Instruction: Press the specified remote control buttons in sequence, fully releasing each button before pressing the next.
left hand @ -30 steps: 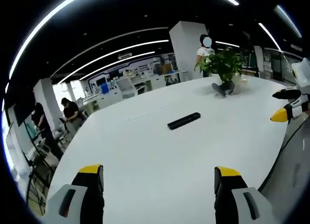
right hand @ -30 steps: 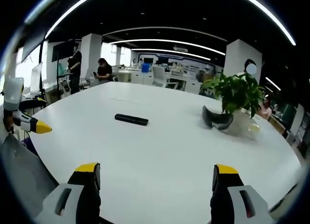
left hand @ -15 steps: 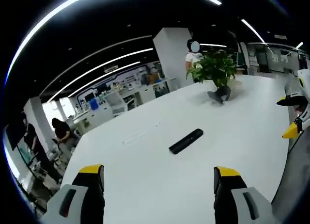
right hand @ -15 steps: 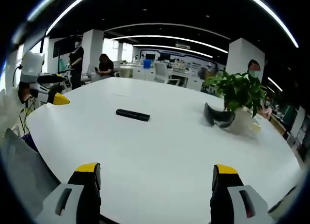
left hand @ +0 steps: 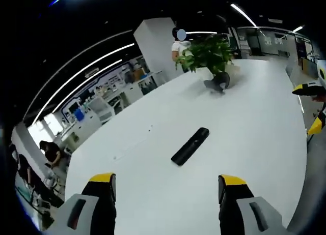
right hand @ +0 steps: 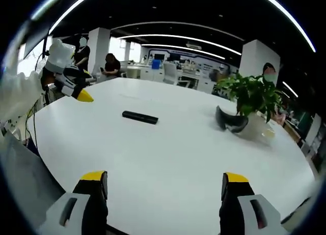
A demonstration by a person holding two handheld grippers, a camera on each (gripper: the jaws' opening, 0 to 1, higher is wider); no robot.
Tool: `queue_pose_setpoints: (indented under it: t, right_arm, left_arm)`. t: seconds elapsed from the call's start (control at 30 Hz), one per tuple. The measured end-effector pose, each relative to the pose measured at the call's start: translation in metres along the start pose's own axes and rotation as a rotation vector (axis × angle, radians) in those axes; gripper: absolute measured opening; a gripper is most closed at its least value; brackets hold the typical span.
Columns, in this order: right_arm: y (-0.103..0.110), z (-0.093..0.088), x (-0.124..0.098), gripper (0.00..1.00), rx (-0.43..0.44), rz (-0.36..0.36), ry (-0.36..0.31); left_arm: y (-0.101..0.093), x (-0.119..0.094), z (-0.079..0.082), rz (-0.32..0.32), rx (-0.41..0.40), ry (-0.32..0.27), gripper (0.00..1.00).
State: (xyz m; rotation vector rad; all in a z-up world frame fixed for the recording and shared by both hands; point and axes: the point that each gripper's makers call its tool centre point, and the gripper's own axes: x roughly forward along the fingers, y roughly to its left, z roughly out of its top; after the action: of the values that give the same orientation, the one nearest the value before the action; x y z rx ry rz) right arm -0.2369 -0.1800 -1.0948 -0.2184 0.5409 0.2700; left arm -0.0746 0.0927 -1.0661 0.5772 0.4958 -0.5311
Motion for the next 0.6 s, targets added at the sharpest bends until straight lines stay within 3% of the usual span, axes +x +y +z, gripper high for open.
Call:
queue_pose_setpoints:
  t: [0.33, 0.6]
  right_arm:
    - [0.004, -0.007, 0.003, 0.89, -0.016, 0.011, 0.043]
    - [0.004, -0.008, 0.003, 0.87, -0.018, 0.004, 0.052]
  left_arm:
    - [-0.003, 0.04, -0.003, -0.125, 0.042, 0.079, 0.83]
    - [0.002, 0.066, -0.003, -0.175, 0.113, 0.119, 0.8]
